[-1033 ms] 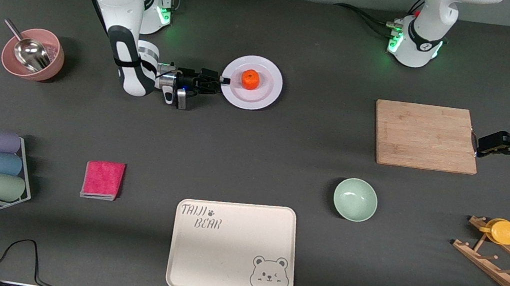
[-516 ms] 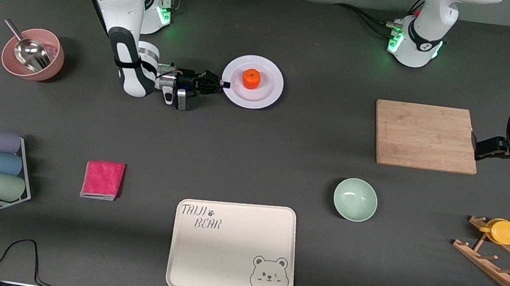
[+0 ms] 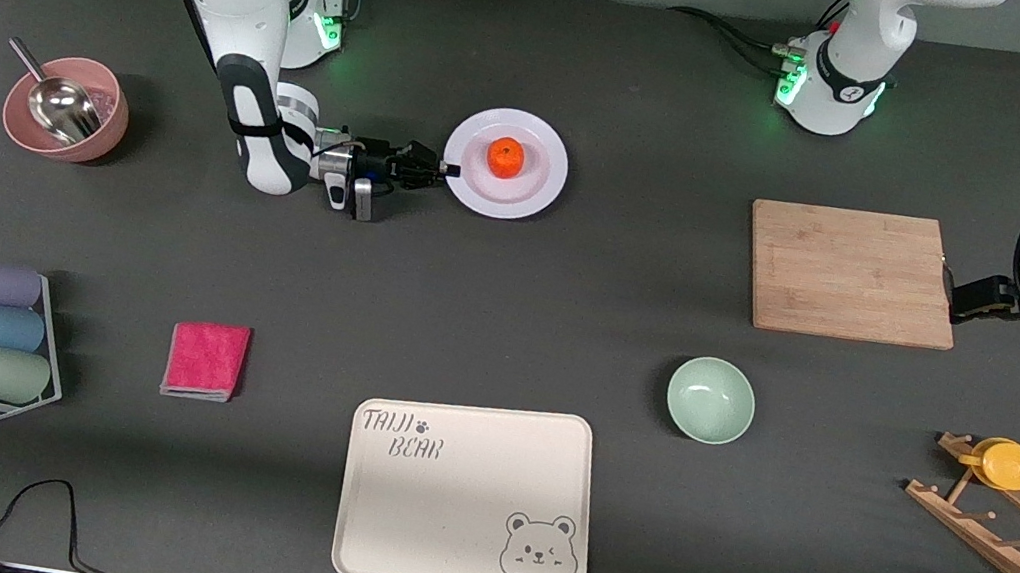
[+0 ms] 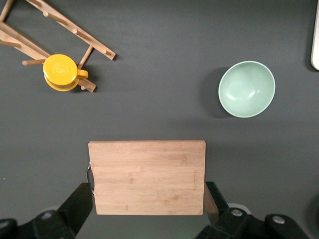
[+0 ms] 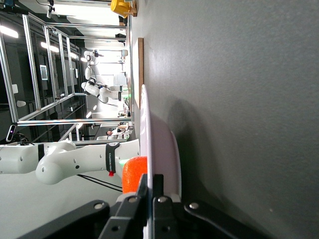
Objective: Place orange and plate with both arms
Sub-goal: 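Lift the plate by its rim with the right gripper, then carry the plate with the right gripper over the cream tray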
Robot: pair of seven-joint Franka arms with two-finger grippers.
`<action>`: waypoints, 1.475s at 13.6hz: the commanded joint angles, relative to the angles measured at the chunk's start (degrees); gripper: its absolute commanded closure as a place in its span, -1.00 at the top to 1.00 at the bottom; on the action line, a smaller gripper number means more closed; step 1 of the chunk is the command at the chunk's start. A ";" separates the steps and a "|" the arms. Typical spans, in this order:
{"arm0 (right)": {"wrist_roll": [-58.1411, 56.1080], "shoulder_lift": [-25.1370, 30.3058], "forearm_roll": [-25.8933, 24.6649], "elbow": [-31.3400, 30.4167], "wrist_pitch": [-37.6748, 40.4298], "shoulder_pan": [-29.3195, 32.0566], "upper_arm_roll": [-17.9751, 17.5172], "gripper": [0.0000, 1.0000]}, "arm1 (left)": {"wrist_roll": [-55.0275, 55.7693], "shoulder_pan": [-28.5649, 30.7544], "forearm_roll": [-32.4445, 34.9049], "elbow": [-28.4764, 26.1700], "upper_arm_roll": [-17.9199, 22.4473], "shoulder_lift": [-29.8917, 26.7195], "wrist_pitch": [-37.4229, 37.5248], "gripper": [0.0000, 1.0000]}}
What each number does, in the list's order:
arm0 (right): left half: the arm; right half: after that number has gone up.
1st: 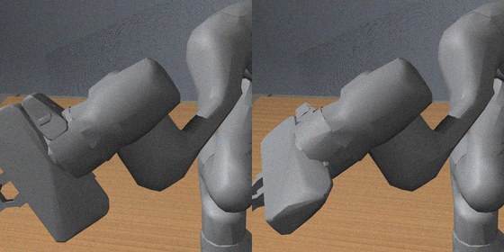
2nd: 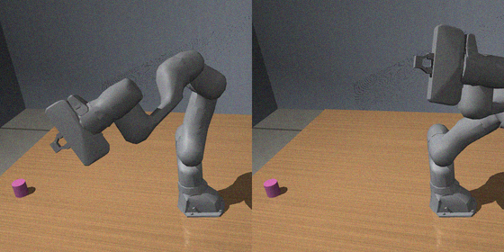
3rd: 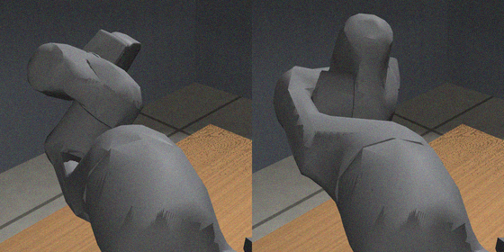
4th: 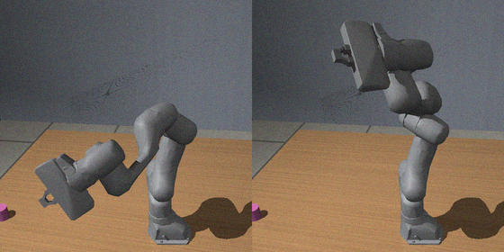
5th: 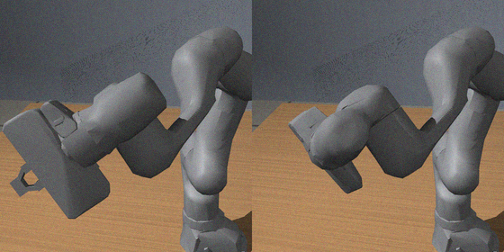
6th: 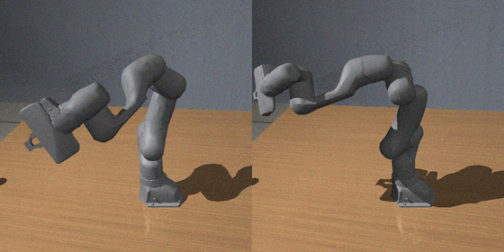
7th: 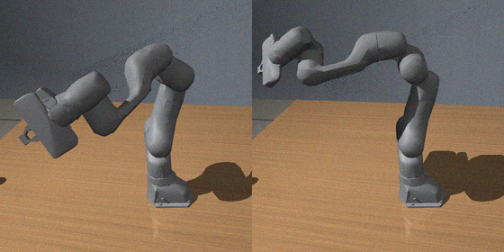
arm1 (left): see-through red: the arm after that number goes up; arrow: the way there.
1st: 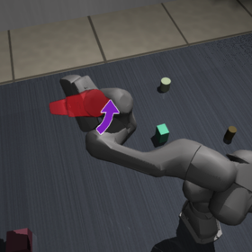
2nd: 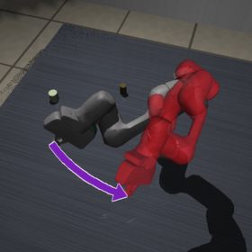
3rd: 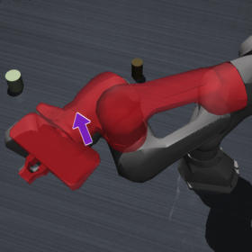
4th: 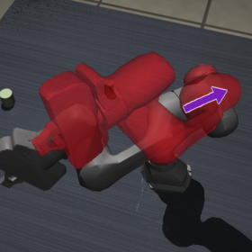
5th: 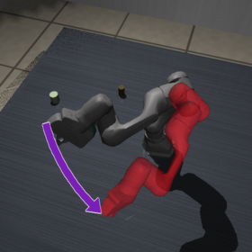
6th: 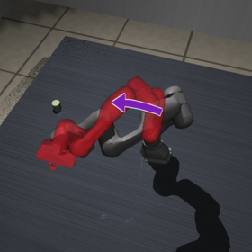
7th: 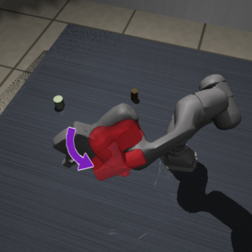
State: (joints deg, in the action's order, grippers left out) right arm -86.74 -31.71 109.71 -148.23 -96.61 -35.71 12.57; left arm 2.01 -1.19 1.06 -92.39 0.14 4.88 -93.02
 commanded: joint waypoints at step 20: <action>41.29 6.83 -9.42 21.74 -5.08 -0.42 8.26 -1.00 | 0.01 -0.22 -0.18 0.55 0.21 -0.74 -0.41 1.00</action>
State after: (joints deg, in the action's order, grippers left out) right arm -50.10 -27.64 102.06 -127.89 -100.77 -35.63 20.25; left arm 2.03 -1.19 1.02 -91.89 0.13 4.59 -93.09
